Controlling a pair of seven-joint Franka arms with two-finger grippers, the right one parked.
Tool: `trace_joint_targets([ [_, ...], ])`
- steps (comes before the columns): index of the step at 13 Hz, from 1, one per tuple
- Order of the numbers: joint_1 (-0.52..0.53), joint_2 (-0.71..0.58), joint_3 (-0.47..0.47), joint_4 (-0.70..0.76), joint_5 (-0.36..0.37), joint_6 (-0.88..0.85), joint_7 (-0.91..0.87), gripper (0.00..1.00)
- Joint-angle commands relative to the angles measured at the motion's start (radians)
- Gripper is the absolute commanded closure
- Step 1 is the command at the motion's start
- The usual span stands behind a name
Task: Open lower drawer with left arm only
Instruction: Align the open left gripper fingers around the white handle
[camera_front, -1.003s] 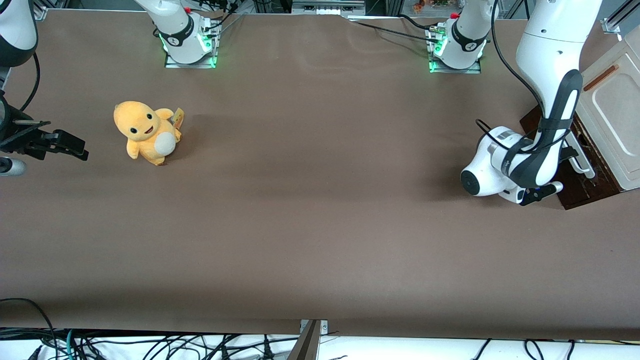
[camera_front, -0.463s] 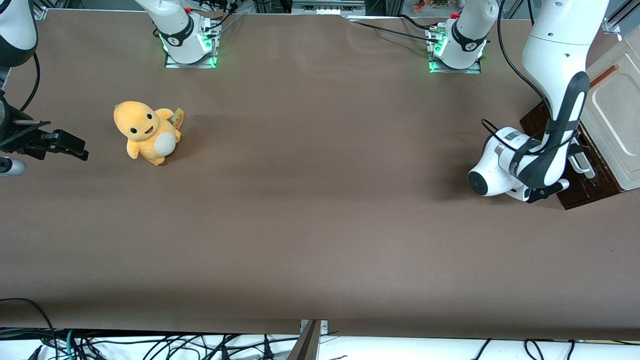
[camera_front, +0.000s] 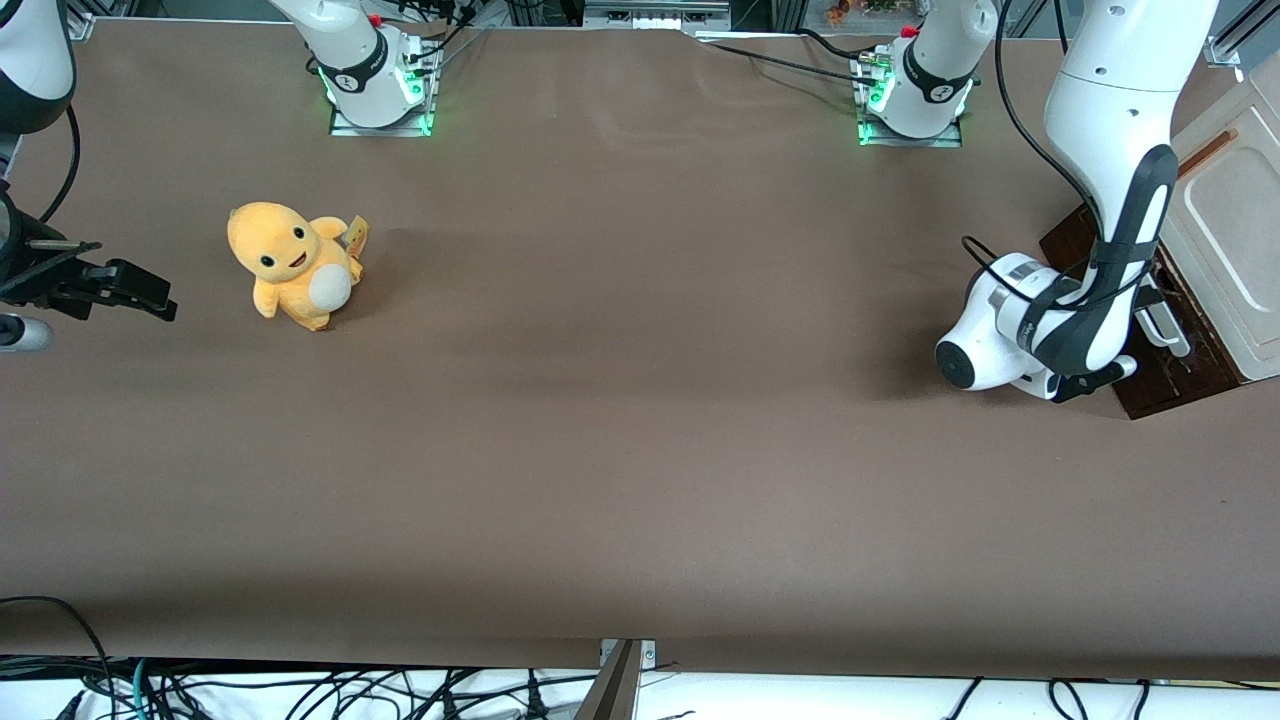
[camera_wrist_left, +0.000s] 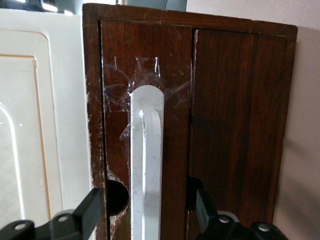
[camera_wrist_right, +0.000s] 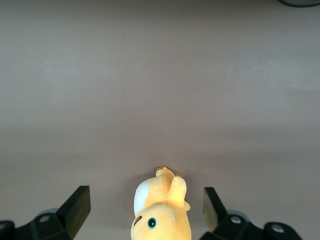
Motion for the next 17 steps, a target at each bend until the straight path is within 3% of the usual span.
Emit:
trace_joint_targets([
  [1, 0.015, -0.009, 0.002, -0.018, 0.049, -0.001, -0.011, 0.17],
  [5, 0.017, -0.007, 0.002, -0.023, 0.051, -0.008, -0.011, 0.23],
  [9, 0.015, -0.001, 0.002, -0.023, 0.057, -0.013, -0.011, 0.4],
  [13, 0.015, 0.008, 0.002, -0.023, 0.071, -0.016, -0.013, 0.41],
  [17, 0.015, 0.011, 0.002, -0.021, 0.071, -0.016, -0.013, 0.48],
])
